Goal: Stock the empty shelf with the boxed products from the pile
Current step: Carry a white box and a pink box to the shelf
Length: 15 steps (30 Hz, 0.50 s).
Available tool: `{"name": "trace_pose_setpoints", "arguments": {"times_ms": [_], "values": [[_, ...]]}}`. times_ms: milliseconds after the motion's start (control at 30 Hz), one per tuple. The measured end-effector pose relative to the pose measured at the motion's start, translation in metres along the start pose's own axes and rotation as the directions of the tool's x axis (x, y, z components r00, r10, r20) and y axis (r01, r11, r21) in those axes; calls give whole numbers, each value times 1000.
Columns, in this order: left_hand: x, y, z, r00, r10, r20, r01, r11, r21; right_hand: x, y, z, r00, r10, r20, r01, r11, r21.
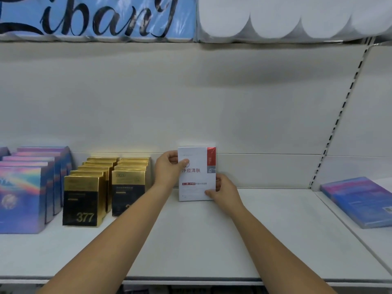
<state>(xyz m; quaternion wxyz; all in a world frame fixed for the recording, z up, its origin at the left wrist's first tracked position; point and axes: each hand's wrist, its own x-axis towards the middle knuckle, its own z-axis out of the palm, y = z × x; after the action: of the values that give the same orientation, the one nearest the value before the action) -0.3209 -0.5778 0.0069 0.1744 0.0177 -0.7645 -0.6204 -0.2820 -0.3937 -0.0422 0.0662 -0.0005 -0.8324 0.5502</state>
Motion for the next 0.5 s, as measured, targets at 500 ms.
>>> {"name": "trace_pose_setpoints", "arguments": {"times_ms": [500], "values": [[0, -7, -12, 996, -33, -80, 40, 995, 93, 1, 2, 13, 998, -48, 40, 49, 999, -24]]}}
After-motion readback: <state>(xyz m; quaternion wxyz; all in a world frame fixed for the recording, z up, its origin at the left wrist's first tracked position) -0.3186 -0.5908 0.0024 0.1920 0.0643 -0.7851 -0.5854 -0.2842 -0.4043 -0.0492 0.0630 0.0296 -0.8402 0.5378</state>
